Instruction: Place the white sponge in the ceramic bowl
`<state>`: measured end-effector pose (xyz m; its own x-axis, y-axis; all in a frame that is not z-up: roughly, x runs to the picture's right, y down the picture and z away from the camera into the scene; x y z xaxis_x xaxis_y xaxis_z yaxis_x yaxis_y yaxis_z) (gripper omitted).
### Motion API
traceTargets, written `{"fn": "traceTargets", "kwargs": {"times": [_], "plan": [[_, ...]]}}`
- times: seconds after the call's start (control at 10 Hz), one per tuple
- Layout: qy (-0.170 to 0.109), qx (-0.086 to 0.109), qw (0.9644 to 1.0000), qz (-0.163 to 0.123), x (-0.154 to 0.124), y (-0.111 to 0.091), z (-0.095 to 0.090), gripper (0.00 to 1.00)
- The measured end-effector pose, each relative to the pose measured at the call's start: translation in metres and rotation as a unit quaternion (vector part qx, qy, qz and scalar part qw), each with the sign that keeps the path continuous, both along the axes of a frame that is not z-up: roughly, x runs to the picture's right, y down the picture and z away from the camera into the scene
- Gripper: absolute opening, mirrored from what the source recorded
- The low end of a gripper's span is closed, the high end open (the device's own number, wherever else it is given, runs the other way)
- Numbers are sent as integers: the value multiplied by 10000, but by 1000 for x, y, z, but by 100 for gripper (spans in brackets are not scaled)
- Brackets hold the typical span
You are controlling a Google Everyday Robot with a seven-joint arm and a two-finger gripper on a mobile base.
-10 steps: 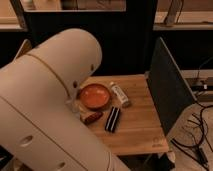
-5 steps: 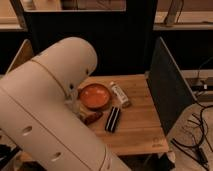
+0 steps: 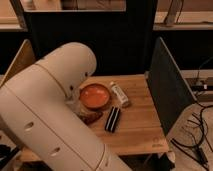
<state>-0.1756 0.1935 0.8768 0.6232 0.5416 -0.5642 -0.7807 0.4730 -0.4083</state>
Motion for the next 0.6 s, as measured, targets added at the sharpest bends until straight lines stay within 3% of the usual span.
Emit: {"fn": "traceTargets", "kwargs": {"times": [0.3,0.4,0.6], "plan": [[-103,216,9997,67,-9,-13,-9,6],[-98,308,9994,100,-6,-22,-15,1],[-143,645,9974,279,1,-50,-32,0]]}}
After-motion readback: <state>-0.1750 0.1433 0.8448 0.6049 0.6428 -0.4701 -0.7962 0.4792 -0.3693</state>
